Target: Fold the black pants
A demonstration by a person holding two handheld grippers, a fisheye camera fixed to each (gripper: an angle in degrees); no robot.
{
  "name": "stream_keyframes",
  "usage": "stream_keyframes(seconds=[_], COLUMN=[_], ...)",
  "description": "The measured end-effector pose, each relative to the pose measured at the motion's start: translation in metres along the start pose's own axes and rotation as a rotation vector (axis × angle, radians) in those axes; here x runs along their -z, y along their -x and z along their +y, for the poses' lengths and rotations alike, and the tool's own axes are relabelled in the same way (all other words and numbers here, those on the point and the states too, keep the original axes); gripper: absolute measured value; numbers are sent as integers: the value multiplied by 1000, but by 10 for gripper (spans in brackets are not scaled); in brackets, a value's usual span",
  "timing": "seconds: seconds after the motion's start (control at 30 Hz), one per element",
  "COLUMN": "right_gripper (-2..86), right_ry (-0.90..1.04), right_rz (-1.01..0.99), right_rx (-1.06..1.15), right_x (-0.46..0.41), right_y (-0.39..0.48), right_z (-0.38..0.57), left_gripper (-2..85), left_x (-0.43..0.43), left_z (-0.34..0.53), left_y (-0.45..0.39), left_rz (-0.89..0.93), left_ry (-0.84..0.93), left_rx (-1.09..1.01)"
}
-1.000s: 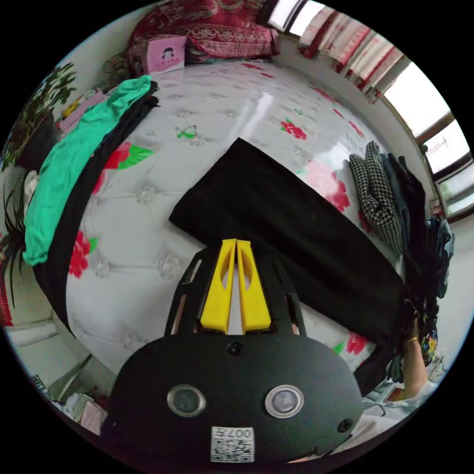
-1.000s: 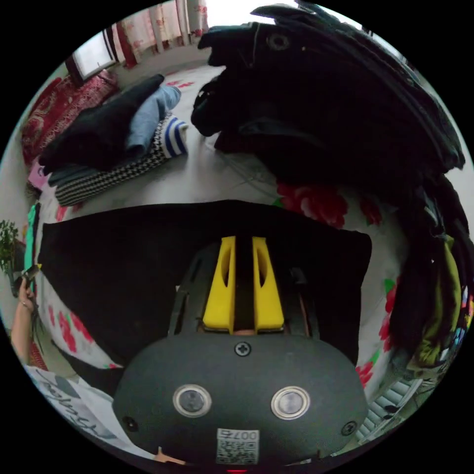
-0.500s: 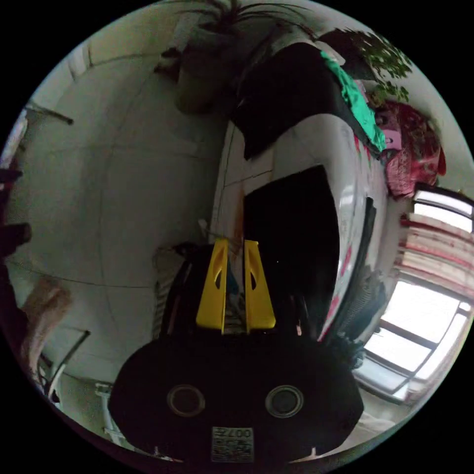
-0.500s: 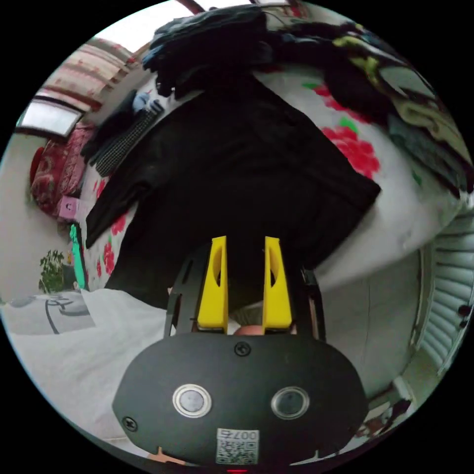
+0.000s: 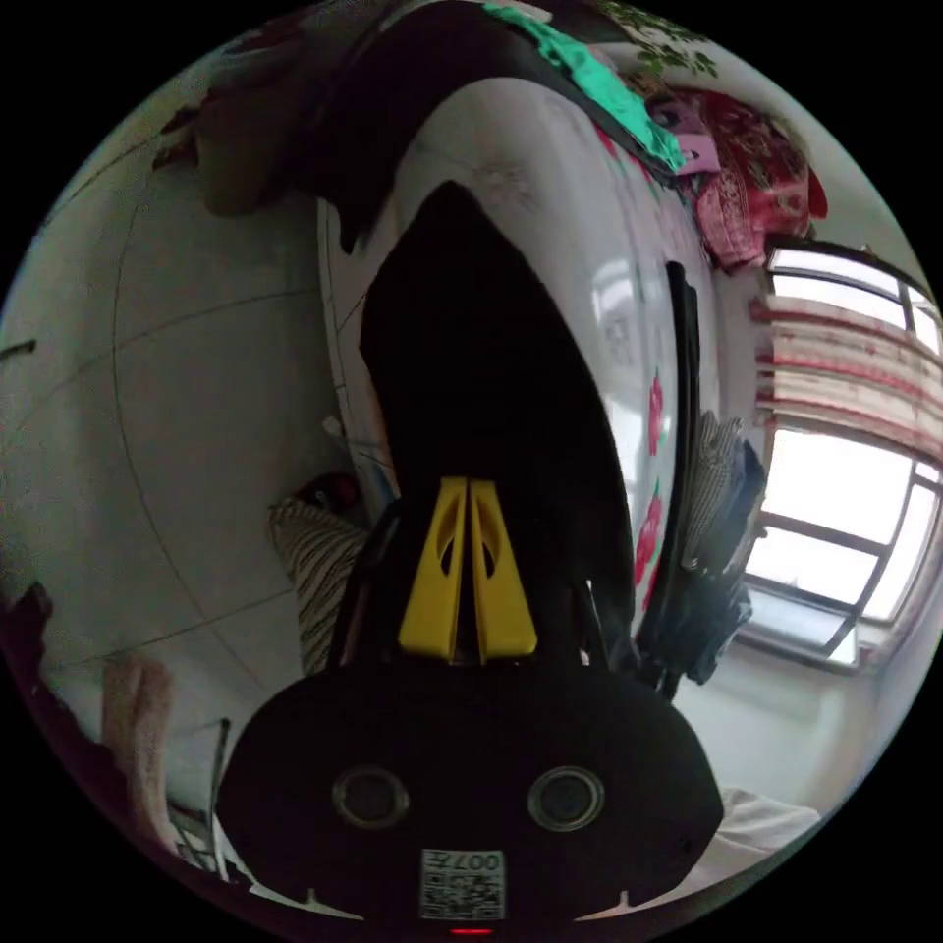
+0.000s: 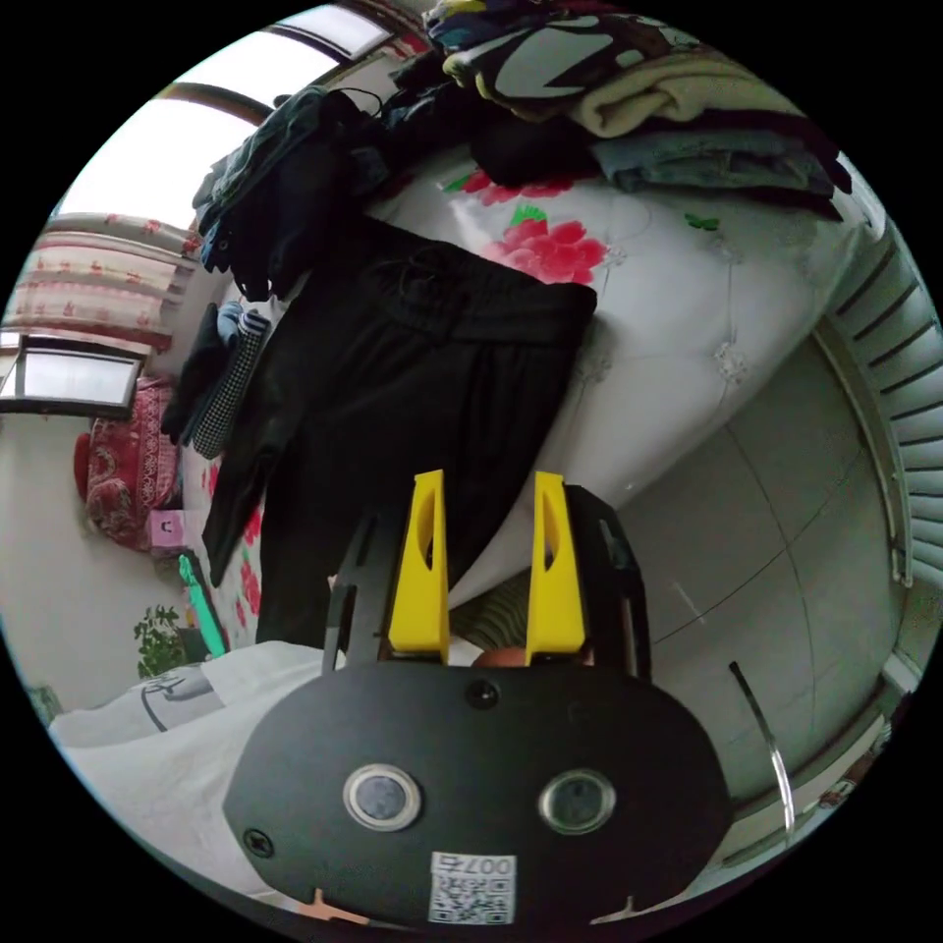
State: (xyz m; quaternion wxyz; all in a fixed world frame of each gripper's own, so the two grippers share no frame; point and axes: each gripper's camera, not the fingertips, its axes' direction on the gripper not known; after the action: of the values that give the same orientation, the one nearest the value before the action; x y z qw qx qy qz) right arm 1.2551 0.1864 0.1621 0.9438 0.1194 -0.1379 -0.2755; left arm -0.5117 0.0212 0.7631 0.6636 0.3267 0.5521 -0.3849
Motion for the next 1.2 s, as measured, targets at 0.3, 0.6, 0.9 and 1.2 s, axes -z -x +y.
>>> stream_keyframes(seconds=[0.3,0.6,0.9,1.2], right_gripper=[19,0,8,50], right_ry=[101,92,65,71], right_rz=[-73,-60,-112,-82], right_rx=[-19,2,-28,-14], right_x=[-14,-2,3,5], right_y=[-23,-23,-28,-20], right_z=[-3,0,6,11], left_gripper=[-10,-10,-9,30], left_x=[-27,-61,-171,-83], left_z=[18,42,50,118], left_y=[-81,-164,-245,-197], left_rz=[-367,-504,-338,-292], left_ry=[16,-60,-15,-229], left_rx=[-150,-359,-701,-637])
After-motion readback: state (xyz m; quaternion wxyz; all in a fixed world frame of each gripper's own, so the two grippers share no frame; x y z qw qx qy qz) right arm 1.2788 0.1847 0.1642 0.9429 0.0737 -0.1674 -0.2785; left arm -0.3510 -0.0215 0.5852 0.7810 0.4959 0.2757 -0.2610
